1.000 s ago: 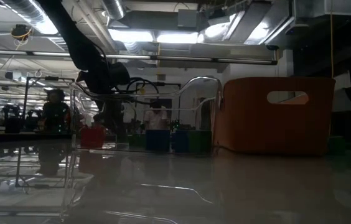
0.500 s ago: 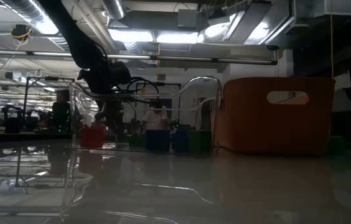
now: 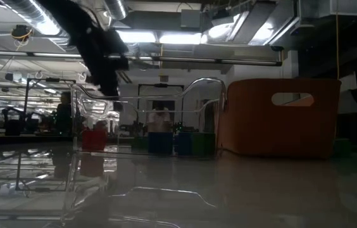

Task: Sort blocks by size
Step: Put the small green block into the transparent bin

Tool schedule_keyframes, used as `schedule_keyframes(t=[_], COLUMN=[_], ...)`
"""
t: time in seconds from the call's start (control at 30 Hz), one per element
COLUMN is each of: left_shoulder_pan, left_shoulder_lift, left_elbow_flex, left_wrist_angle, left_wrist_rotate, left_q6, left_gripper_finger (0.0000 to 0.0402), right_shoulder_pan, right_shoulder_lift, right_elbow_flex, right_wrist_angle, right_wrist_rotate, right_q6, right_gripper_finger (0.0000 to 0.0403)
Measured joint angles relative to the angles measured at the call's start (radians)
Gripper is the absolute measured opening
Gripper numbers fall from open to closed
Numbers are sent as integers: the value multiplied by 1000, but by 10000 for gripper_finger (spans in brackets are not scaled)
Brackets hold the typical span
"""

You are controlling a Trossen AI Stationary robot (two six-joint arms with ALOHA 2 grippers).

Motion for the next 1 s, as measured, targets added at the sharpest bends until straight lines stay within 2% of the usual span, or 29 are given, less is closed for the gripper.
schedule_keyframes(t=[0.23,0.4,0.73,0.9,1.0], left_shoulder_pan=[-117,-245,-528,-629,-669], left_shoulder_lift=[-215,-284,-234,-181,-140], left_elbow_flex=[4,4,2,2,2], left_wrist_angle=[-68,-72,-34,46,79], left_wrist_rotate=[120,137,137,131,110], left_q6=[-177,-311,-435,-470,-472], left_gripper_finger=[116,117,119,120,120], right_shoulder_pan=[0,0,-1,-1,-1], right_shoulder_lift=[0,-7,-105,-219,-297], right_elbow_flex=[-81,-138,-228,-292,-376], right_wrist_angle=[35,85,132,133,219], right_wrist_rotate=[-1,-48,-94,-69,-27], right_q6=[-38,-41,-92,-92,-83], right_gripper_finger=[248,248,248,248,248])
